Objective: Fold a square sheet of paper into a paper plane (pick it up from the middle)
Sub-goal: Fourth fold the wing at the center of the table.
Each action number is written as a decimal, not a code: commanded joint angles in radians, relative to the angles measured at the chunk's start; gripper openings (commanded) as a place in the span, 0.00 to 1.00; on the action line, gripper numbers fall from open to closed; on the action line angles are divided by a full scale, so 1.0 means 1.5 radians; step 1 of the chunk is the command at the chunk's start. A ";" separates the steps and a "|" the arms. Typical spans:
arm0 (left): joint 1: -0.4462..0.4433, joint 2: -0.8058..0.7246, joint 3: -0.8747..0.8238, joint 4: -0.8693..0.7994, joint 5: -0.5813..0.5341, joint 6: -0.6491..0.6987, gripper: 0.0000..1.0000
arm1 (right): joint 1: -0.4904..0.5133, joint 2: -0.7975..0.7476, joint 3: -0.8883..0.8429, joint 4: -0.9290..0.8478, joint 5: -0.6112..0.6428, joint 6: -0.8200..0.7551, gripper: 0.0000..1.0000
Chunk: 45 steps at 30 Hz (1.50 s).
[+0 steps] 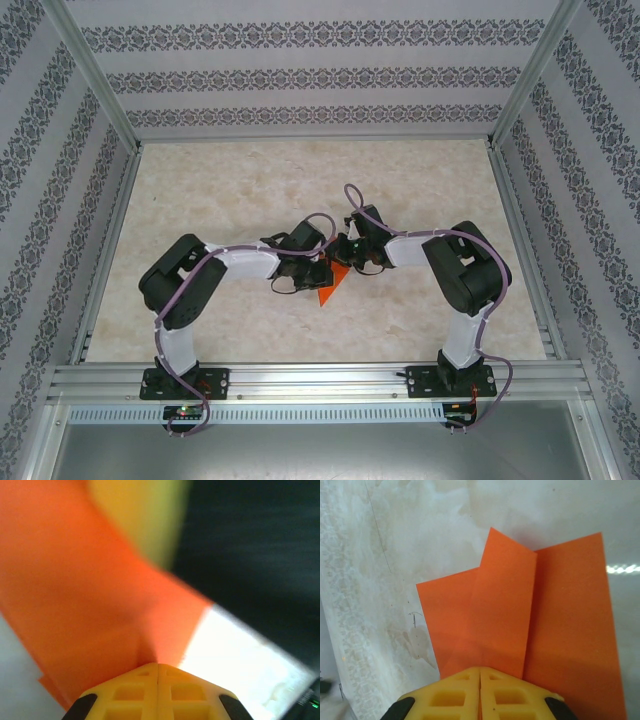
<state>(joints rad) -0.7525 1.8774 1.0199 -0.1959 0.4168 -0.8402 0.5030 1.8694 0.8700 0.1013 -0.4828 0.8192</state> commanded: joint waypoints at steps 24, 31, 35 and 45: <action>0.006 -0.014 -0.100 -0.008 -0.029 0.057 0.00 | -0.012 0.026 0.030 -0.061 0.020 -0.024 0.07; 0.006 -0.014 -0.136 -0.001 -0.029 0.060 0.00 | -0.061 0.049 0.100 -0.106 0.066 -0.042 0.08; 0.006 -0.022 -0.145 -0.006 -0.026 0.069 0.00 | -0.079 0.068 0.137 -0.138 0.090 -0.055 0.08; 0.006 -0.049 -0.096 -0.009 0.008 0.085 0.00 | -0.091 -0.022 0.126 -0.166 0.073 -0.082 0.10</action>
<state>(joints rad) -0.7464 1.8011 0.8719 -0.0528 0.4210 -0.7517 0.3767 1.9240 1.0698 -0.1272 -0.4023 0.7311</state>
